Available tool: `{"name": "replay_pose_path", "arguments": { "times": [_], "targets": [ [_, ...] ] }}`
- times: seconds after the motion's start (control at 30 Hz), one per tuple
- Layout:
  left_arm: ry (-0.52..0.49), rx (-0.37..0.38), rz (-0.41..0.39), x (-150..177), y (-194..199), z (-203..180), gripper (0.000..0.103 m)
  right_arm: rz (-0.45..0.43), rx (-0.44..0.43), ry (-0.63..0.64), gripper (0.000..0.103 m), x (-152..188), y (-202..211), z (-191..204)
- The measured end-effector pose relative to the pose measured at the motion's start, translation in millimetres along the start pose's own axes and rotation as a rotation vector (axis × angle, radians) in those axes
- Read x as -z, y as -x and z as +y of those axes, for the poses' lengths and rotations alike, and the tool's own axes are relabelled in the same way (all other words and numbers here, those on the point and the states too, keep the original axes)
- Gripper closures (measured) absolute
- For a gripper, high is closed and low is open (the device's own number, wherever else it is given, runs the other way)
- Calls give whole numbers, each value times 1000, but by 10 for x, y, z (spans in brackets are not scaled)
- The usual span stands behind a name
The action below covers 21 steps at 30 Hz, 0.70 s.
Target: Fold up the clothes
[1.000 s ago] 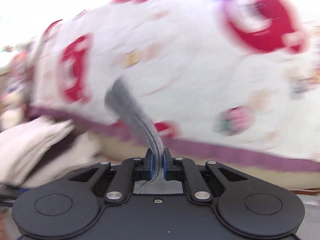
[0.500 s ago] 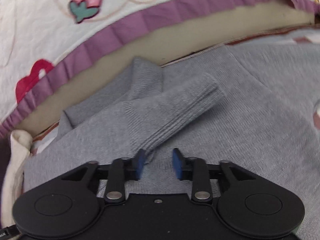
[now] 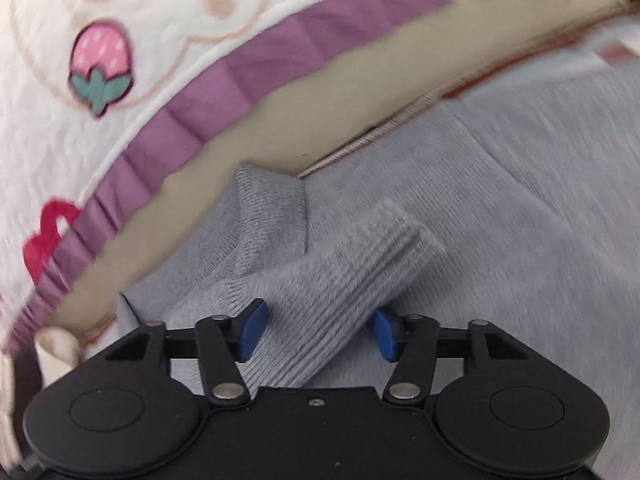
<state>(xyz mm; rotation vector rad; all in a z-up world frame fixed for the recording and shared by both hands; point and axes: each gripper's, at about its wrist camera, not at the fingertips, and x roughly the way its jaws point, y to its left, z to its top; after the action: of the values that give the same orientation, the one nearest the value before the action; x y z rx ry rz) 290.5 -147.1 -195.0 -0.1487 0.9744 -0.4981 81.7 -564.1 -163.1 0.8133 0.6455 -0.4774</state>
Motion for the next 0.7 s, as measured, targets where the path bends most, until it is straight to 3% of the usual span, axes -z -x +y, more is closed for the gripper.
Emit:
{"name": "replay_pose_path", "arguments": {
  "times": [0.03,0.07,0.1,0.13,0.17,0.2,0.27,0.37,0.47,0.53,0.7],
  "targets": [
    [-9,-12,-10,14,-4,-25,27,6,-4,42,29,-31,-37,31],
    [-49,-14,-23,33,-11,-58,63,19,-2,84,29,-69,-75,72],
    [-105,-9,-35,60,-20,-92,87,27,8,120,29,-84,-88,113],
    [-151,-18,-57,87,-2,-128,87,23,18,149,42,-87,-74,144],
    [-199,-42,-94,97,48,-174,89,0,23,188,79,-88,-37,180],
    [-250,-70,-135,100,108,-224,89,-30,14,234,91,-82,24,221],
    [-326,-117,-203,51,228,-325,89,-105,-23,319,92,-32,194,306],
    [-310,-144,-202,1,206,-302,89,-151,-28,398,92,71,334,407],
    [-317,-162,-144,102,30,-241,88,-98,100,515,89,134,167,388],
    [-322,-172,-130,137,13,-238,86,-80,171,502,86,128,114,306],
    [-378,-218,-109,85,148,-316,69,-159,280,412,87,43,241,56]
  ]
}}
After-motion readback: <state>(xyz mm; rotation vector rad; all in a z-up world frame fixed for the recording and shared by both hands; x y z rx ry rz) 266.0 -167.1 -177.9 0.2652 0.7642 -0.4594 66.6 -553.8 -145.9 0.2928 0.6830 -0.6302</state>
